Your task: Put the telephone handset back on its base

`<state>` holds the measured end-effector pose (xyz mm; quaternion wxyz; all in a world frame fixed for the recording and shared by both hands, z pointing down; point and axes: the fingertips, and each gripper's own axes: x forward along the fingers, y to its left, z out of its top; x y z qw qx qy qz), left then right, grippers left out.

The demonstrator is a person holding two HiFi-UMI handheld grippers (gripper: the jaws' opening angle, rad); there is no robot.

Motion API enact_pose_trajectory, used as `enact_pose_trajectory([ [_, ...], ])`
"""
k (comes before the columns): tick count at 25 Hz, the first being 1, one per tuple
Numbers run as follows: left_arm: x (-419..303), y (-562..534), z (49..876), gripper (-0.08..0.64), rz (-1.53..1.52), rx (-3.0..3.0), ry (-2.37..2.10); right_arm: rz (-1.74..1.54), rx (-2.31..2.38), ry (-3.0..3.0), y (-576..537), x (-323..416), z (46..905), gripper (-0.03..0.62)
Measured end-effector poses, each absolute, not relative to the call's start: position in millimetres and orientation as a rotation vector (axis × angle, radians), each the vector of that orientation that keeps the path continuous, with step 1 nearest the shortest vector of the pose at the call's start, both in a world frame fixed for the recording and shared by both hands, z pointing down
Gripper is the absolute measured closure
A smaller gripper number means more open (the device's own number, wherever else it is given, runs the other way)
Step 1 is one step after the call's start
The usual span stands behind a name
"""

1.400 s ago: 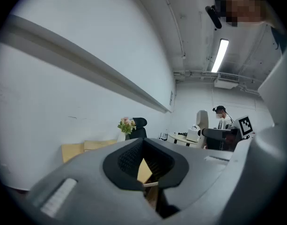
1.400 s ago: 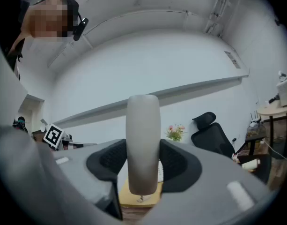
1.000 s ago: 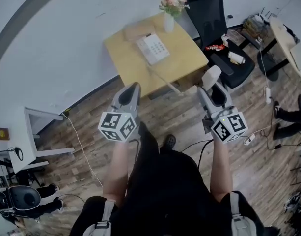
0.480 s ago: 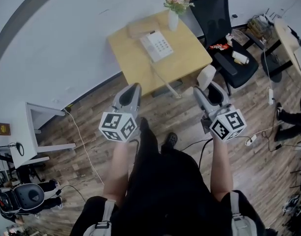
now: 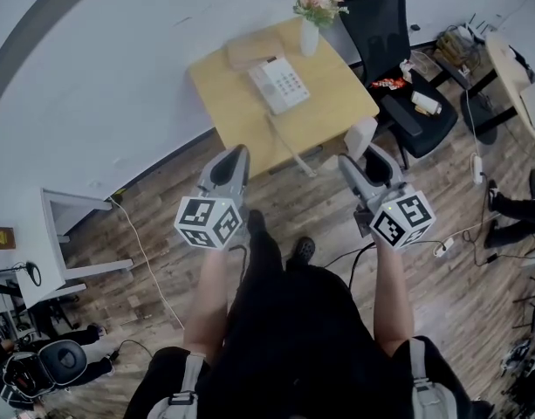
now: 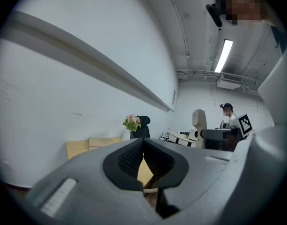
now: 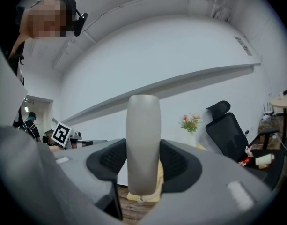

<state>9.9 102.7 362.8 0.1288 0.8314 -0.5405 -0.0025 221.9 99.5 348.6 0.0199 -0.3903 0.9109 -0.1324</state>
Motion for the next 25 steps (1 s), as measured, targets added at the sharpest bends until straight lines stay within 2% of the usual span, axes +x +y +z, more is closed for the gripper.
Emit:
enact_pose_trajectory([
  [25,-88.1,-35.2,363.7,0.551,-0.013,2.503,-1.402,-0.424,-1.370,2.829,-15.2,111.1,355.3,0.371],
])
